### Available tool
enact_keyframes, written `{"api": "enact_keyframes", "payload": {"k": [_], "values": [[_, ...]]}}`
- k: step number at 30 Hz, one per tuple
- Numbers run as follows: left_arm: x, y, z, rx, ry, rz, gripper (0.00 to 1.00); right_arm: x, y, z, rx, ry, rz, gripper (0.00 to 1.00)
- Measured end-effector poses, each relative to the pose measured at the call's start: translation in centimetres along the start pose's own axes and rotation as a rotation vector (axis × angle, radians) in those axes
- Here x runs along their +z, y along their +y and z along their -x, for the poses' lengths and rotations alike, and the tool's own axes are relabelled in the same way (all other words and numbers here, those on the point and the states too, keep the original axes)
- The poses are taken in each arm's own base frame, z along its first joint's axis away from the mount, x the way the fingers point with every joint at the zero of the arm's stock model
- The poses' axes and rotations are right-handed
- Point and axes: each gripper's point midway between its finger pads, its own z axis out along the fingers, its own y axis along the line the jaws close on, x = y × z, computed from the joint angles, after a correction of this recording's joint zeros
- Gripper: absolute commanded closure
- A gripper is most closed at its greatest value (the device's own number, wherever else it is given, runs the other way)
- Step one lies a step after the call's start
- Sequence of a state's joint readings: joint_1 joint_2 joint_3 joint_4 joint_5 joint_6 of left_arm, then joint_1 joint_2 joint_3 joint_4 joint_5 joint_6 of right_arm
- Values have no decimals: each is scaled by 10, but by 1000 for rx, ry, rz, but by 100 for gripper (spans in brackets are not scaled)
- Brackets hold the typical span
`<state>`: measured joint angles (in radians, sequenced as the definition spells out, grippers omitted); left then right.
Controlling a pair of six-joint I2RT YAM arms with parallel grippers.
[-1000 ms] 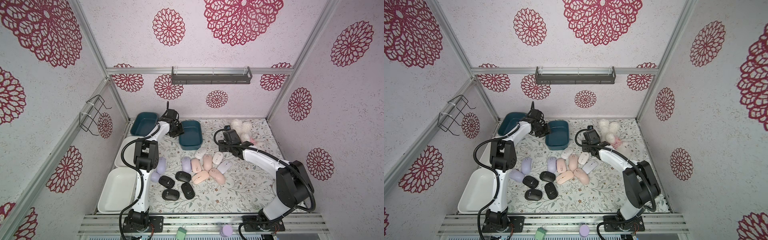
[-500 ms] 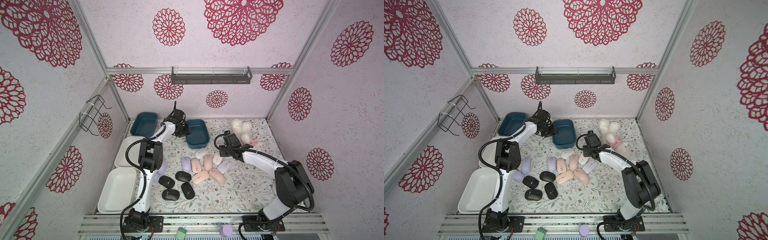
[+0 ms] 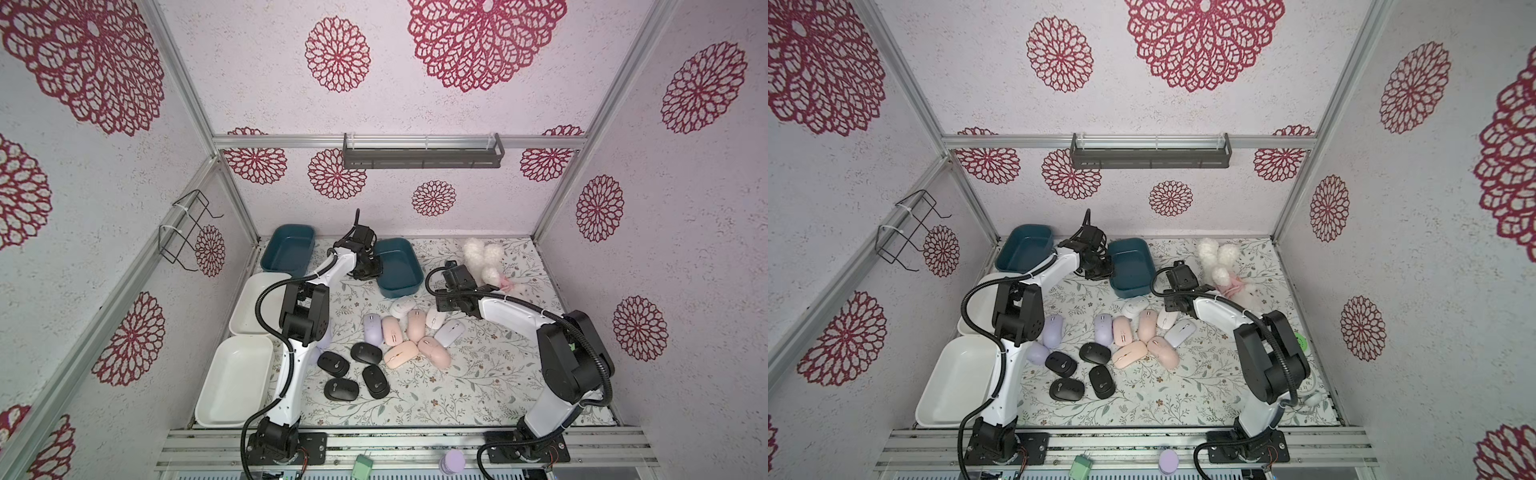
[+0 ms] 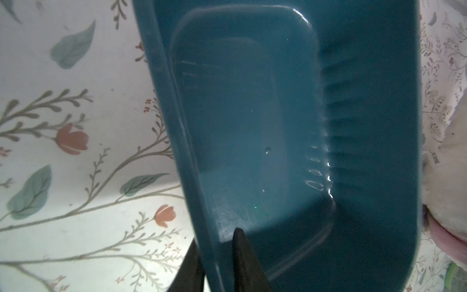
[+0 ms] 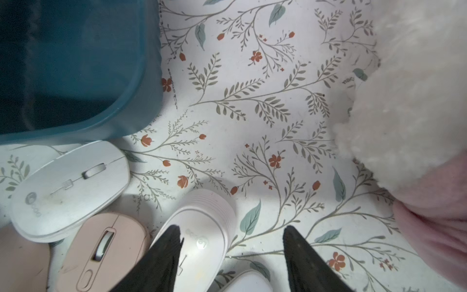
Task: Place the mice by color into the storage box
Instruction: Pick up the storage box at the center of the board, then move the mouse to the center of the board.
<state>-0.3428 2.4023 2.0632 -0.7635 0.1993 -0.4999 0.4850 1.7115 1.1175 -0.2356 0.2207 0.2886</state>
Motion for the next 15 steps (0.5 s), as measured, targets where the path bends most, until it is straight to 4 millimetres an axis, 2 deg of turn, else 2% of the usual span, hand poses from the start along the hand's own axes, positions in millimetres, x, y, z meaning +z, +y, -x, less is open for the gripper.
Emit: {"api": "enact_keyframes", "payload": {"k": [4, 7, 11, 15], "values": [[-11, 13, -7, -20, -14, 44, 90, -2, 4, 4, 1, -7, 12, 35], [-25, 28, -4, -64, -35, 54, 92, -5, 11, 10, 0, -21, 25, 35], [-47, 59, 4, -129, -63, 85, 92, -8, 34, 23, -3, -46, 59, 33], [-70, 87, 11, -180, -97, 121, 93, 1, 67, 30, -12, -51, 92, 31]]}}
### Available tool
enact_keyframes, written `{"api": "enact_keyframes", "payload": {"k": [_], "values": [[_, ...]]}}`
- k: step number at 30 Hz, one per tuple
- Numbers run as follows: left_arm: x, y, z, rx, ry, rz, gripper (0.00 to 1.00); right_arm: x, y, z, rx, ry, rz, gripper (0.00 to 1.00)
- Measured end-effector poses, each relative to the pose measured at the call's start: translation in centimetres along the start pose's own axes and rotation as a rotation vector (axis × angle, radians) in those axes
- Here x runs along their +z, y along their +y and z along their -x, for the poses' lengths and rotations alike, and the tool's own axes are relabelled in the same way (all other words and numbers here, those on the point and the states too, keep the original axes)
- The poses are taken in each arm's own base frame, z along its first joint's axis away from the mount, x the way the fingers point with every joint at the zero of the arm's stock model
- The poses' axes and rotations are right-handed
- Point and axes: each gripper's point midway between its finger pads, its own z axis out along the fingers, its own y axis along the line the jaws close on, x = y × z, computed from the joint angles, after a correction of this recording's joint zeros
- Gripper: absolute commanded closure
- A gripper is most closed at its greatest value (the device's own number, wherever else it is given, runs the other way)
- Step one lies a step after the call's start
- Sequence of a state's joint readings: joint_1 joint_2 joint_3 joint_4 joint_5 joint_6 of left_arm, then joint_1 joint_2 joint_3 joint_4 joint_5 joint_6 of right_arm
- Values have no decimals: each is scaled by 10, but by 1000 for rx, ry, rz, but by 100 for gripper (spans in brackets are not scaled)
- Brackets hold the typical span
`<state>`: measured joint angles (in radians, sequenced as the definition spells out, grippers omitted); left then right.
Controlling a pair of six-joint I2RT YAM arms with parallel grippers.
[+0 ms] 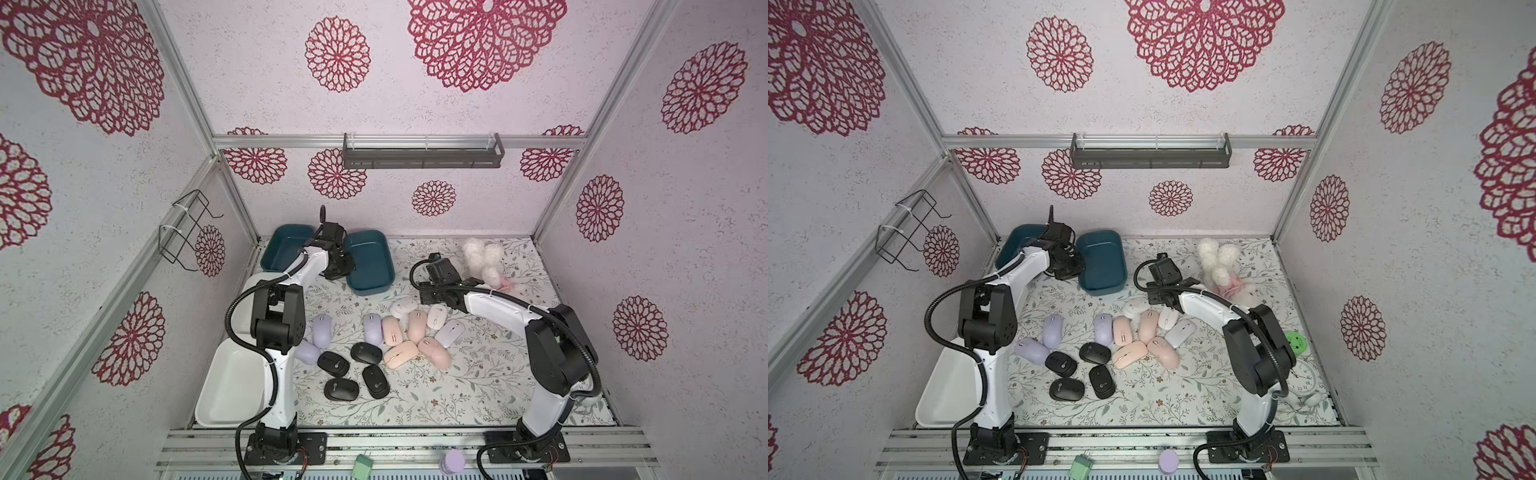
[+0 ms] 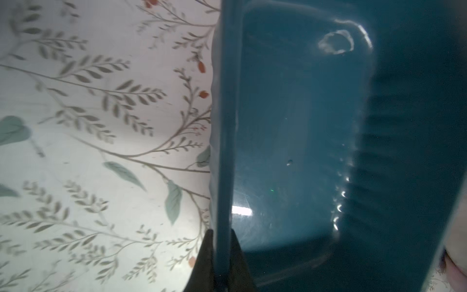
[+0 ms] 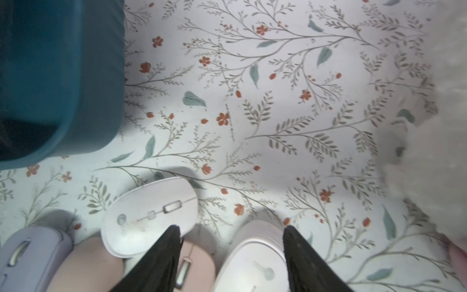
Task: Place the mice by color into the storage box
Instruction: Move the mouse to the center of the board.
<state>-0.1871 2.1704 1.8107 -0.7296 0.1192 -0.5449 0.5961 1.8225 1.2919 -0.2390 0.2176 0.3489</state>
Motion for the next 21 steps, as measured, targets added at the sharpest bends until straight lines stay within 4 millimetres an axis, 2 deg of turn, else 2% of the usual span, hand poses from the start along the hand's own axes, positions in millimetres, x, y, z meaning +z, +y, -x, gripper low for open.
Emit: {"api": "enact_keyframes", "payload": {"k": [4, 7, 10, 15, 21], "values": [[-14, 27, -5, -46, -10, 59, 94, 20, 33, 1, -27, 9, 15, 25], [-18, 47, -23, -91, 8, 96, 94, 34, 58, -3, -63, 20, 29, 19], [-18, 66, -41, -127, 43, 132, 93, 40, 73, -18, -110, 42, 23, 16], [-15, 82, -47, -161, 56, 161, 93, 42, 81, -36, -172, 78, 4, 11], [-15, 83, -44, -167, 51, 157, 92, 47, 64, -42, -217, 91, -52, 12]]}}
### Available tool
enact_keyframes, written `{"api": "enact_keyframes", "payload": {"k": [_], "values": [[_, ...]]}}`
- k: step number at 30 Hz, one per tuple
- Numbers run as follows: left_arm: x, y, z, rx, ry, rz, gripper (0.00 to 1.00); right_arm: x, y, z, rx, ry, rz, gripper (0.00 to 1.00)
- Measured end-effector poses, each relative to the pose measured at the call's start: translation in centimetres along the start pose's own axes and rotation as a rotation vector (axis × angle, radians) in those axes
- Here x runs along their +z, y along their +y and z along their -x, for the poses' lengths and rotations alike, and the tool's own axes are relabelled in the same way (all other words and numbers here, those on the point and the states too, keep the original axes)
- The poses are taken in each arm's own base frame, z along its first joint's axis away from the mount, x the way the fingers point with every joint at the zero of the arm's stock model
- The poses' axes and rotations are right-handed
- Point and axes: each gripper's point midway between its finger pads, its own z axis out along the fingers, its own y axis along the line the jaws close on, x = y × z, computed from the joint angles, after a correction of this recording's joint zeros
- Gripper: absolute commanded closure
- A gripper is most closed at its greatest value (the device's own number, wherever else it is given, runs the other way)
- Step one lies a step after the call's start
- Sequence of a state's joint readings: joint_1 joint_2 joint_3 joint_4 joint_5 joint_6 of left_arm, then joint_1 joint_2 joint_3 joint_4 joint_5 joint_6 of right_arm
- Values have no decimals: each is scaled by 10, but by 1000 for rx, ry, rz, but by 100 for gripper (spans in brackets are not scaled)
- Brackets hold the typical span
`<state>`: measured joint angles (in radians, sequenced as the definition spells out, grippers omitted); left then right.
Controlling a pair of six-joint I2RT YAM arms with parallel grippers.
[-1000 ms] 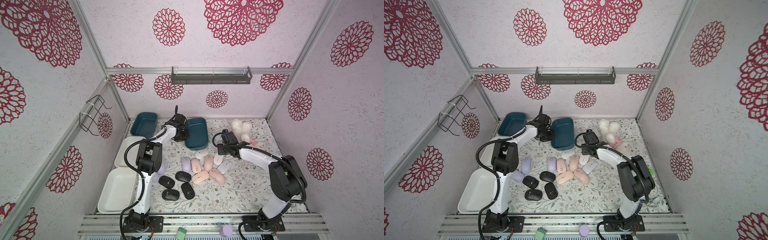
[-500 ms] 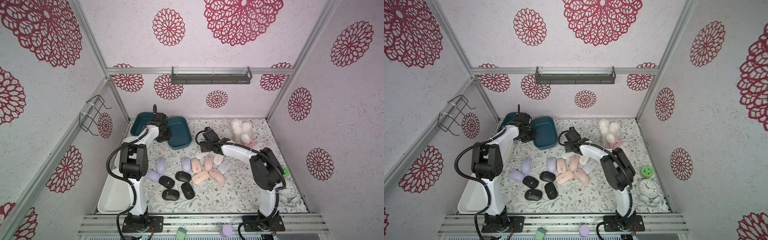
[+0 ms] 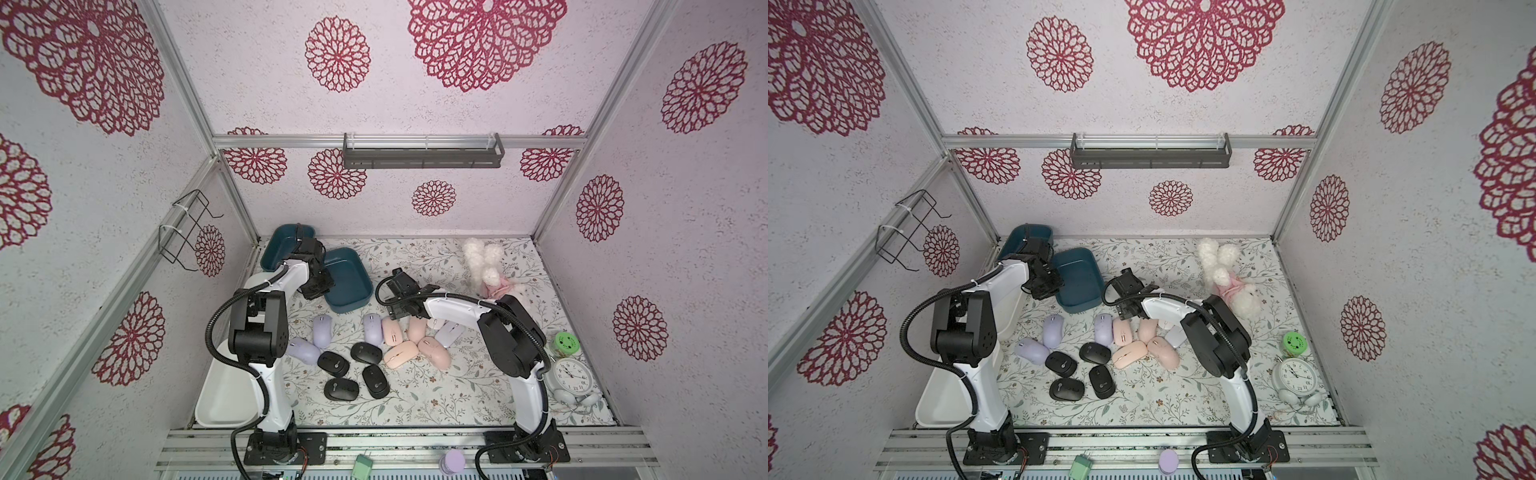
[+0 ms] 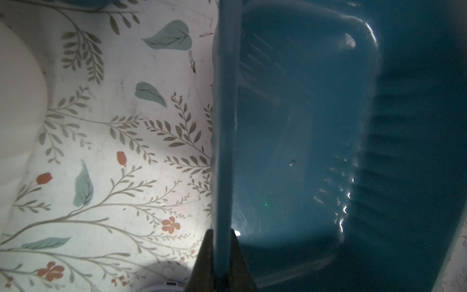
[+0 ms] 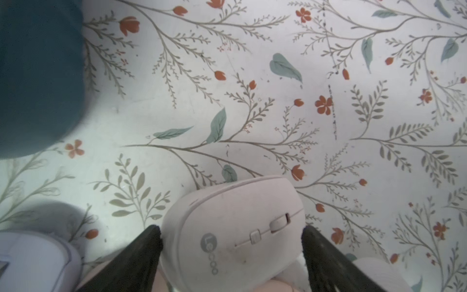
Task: Place the mice by color into the storage box
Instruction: Move the mouse to the center of the board, then place the storage box at the center of the board.
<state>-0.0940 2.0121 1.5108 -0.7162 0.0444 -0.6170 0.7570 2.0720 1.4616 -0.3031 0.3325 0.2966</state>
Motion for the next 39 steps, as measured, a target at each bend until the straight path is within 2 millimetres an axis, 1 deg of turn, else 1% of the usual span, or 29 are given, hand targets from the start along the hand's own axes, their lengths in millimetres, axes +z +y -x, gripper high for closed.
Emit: {"api": "enact_keyframes", "payload": {"k": [3, 4, 5, 8, 11, 14, 16, 18, 21, 24, 26, 28, 29, 30, 32, 35, 38, 39], "values": [[-4, -7, 2, 17, -5, -9, 91, 5, -14, -11, -27, 26, -33, 13], [-8, -12, 5, 28, -11, -14, 91, 8, -21, -17, -37, 44, -46, 14], [-11, -18, 8, 39, -20, -23, 91, 8, -28, -18, -34, 44, -56, 14], [-22, -41, 18, 77, -59, -56, 91, 7, -56, -23, -27, 62, -94, 15], [-28, -63, 22, 121, -78, -82, 91, 8, -88, -29, 0, 85, -136, 17], [-25, -81, 17, 157, -70, -93, 91, 6, -114, -31, 28, 100, -166, 17], [-18, -86, 10, 174, -50, -88, 91, 3, -124, -27, 39, 97, -168, 17], [-10, -90, 2, 189, -27, -80, 91, -2, -124, -23, 44, 88, -147, 17], [2, -93, -12, 205, 13, -63, 91, -10, -114, -10, 50, 64, -88, 17], [8, -91, -21, 211, 45, -45, 92, -16, -103, 16, 79, 23, -31, 17], [9, -89, -22, 209, 50, -39, 92, -18, -99, 34, 108, -8, -7, 17], [8, -89, -22, 207, 48, -39, 92, -14, -95, 48, 143, -29, 10, 17], [8, -89, -22, 207, 48, -39, 92, -11, -94, 50, 159, -31, 15, 17], [9, -89, -22, 206, 49, -38, 92, -5, -92, 51, 173, -26, 18, 17], [9, -88, -22, 206, 50, -37, 92, 9, -87, 45, 194, 1, 25, 17], [9, -88, -22, 206, 50, -37, 92, 31, -83, 31, 211, 53, 23, 17], [9, -88, -22, 207, 51, -37, 91, 48, -79, 17, 225, 99, 18, 21], [9, -88, -22, 207, 52, -37, 91, 48, -80, 19, 231, 96, 14, 24]]}}
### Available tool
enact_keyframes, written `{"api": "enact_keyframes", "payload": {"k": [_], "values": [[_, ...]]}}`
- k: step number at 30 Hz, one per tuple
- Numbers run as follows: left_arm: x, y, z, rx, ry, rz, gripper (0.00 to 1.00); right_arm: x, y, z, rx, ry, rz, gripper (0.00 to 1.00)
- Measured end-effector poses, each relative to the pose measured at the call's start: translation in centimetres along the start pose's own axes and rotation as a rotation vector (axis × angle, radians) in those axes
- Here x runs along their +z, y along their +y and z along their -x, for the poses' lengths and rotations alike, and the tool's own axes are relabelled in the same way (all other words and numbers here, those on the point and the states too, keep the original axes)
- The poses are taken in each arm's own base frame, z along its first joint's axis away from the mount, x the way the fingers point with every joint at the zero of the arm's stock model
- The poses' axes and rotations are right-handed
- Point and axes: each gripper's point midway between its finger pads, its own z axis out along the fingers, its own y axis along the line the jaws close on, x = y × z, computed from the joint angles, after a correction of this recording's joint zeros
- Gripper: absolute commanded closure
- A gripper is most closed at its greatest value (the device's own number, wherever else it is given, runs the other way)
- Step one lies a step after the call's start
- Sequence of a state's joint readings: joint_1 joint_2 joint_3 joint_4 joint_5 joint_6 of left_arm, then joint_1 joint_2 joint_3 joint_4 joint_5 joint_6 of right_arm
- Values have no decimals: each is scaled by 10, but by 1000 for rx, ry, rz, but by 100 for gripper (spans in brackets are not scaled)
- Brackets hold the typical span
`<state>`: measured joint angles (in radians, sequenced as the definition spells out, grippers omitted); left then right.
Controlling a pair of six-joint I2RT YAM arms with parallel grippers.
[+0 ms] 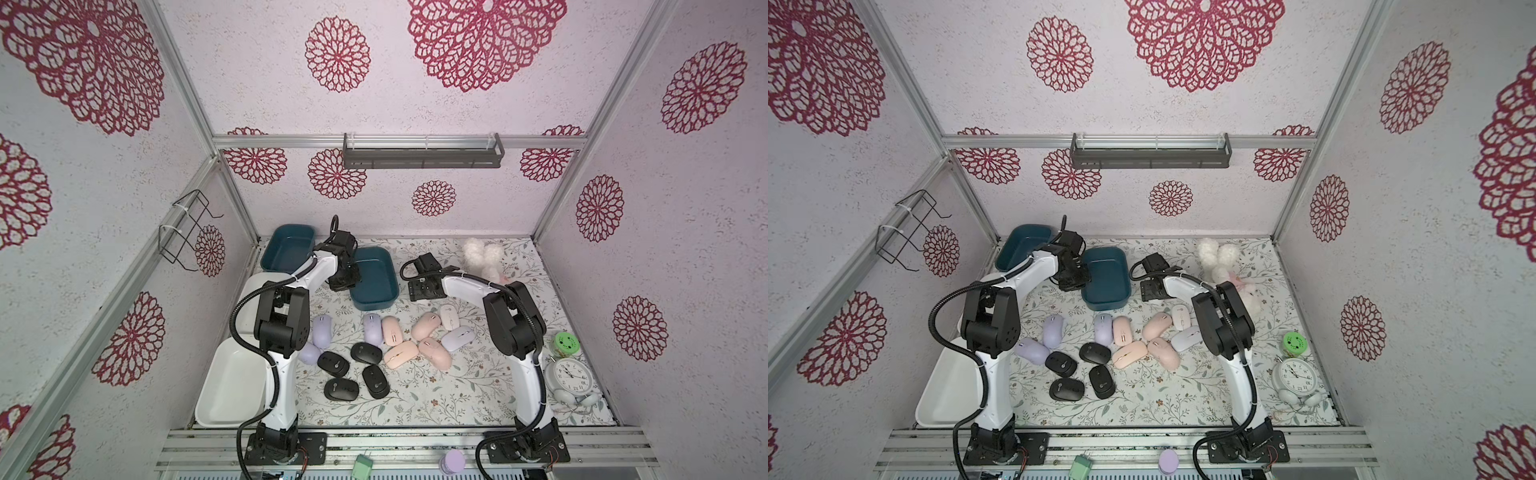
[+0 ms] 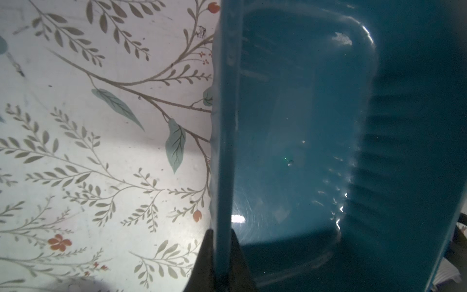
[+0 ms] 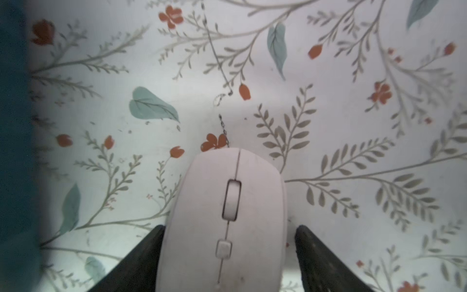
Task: Place the mice by color into the storage box
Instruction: Place the storage box at the center of the board.
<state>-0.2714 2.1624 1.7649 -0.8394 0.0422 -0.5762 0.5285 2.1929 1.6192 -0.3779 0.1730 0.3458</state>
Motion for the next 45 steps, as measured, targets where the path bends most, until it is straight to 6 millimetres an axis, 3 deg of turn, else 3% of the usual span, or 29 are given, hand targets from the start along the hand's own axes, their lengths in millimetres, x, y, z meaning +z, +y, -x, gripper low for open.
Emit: {"api": "enact_keyframes", "payload": {"k": [4, 8, 15, 27, 35, 38, 45], "values": [[1, 1, -2, -1, 6, -1, 91, -1, 1, 3, 19, -4, 3, 39], [1, -2, -3, 0, 10, -11, 91, -1, -1, 2, 26, -7, -4, 47], [-1, -22, 1, 19, 1, -39, 91, -17, -15, -4, 35, -15, -18, 48], [24, -92, -25, 75, 38, -95, 89, -97, -59, 46, 105, -201, -61, 48], [25, -120, -42, 85, 61, -138, 84, -111, -56, 48, 102, -226, -34, 48], [25, -125, -47, 87, 68, -145, 75, -110, -51, 45, 93, -217, -20, 48], [22, -120, -47, 105, 64, -129, 42, -112, -29, 49, 68, -224, 23, 48]]}}
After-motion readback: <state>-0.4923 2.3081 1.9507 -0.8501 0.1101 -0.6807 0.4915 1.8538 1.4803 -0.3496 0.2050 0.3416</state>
